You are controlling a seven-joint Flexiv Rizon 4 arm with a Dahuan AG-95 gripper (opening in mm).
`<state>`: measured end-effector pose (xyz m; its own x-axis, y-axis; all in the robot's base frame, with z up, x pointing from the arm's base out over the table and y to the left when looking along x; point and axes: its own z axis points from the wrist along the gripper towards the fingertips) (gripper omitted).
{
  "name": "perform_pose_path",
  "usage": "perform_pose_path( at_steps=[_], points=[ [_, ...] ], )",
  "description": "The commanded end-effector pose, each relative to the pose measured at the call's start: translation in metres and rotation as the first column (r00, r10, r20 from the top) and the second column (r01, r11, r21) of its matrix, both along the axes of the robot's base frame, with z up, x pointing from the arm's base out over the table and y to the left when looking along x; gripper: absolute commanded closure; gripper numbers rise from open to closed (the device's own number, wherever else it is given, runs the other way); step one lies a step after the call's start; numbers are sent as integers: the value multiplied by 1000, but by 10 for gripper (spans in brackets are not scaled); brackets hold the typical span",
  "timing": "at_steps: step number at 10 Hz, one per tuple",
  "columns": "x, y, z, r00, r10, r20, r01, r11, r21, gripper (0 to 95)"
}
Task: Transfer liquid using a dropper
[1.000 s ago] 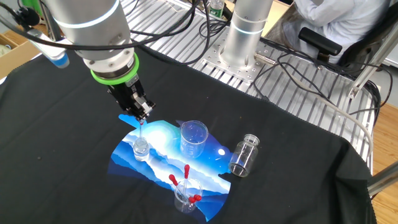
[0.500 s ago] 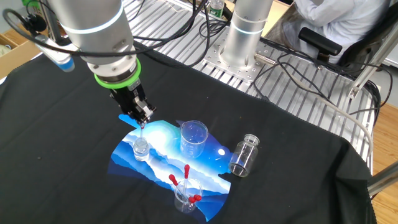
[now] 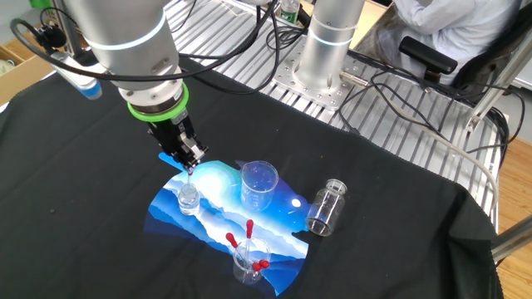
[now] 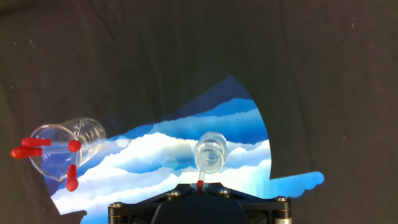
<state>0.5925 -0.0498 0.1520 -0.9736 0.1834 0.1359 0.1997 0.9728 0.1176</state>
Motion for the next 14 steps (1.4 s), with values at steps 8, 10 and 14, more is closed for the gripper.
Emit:
perform_pose_path(
  at_steps=[8,10,14],
  points=[
    [0,-2,-14,1000,-1,11,1,1000,12,950],
    [0,-2,-17,1000,-1,15,1,1000,14,950],
    [-1,-2,-20,1000,-4,20,3,1000,13,950]
  ],
)
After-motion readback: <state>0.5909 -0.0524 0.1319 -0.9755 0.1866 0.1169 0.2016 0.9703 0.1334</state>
